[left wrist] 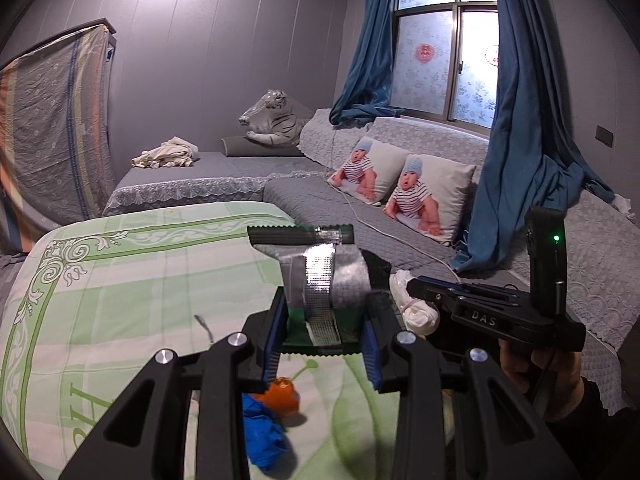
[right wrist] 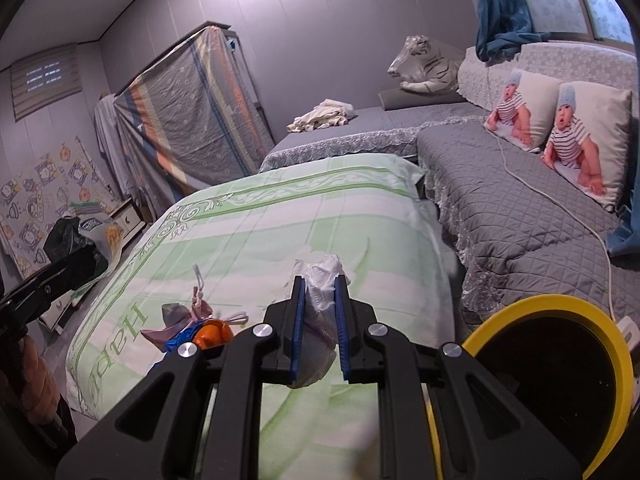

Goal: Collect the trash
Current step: 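Carry the snack wrapper and tissue over the bin with both tools, then open both tools to drop the wrapper and tissue into the bin, then move both tools back over the remaining trash on the bed, then grasp the pink cloth with the left tool while the right tool grasps the blue bag and orange peel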

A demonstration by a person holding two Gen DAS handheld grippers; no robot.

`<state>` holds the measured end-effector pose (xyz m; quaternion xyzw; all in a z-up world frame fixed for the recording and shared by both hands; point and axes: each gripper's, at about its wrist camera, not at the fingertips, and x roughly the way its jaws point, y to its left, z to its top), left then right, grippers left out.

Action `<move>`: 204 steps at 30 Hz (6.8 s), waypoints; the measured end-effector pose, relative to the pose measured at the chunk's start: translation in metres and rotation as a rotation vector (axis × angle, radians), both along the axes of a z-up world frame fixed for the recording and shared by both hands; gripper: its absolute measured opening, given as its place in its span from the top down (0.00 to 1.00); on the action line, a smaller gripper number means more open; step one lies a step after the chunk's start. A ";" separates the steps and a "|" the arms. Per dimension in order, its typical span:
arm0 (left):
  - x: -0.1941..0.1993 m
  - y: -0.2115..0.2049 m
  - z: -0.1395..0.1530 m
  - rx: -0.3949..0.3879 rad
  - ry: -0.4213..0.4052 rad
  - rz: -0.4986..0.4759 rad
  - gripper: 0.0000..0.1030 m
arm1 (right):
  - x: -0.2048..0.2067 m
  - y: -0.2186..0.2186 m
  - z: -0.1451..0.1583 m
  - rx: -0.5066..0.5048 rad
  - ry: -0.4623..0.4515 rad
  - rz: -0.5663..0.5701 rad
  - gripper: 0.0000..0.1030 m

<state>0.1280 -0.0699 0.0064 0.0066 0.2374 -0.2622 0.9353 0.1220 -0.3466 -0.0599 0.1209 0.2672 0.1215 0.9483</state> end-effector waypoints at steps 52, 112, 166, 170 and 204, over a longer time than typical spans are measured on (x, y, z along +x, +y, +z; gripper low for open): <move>-0.010 -0.219 -0.033 0.142 0.051 -0.345 0.70 | -0.088 -0.185 -0.042 0.060 0.000 -0.446 0.87; 0.047 -0.196 -0.060 0.069 0.159 -0.118 0.09 | -0.108 -0.192 -0.041 0.098 -0.067 -0.515 0.14; 0.077 0.079 -0.116 0.177 0.246 0.268 0.09 | -0.036 0.119 -0.040 -0.184 0.021 0.277 0.12; 0.082 0.080 -0.121 0.176 0.274 0.267 0.10 | -0.035 0.127 -0.044 -0.193 0.027 0.303 0.12; 0.134 0.060 -0.130 0.158 0.416 0.200 0.58 | 0.010 0.174 -0.067 -0.203 0.110 0.411 0.13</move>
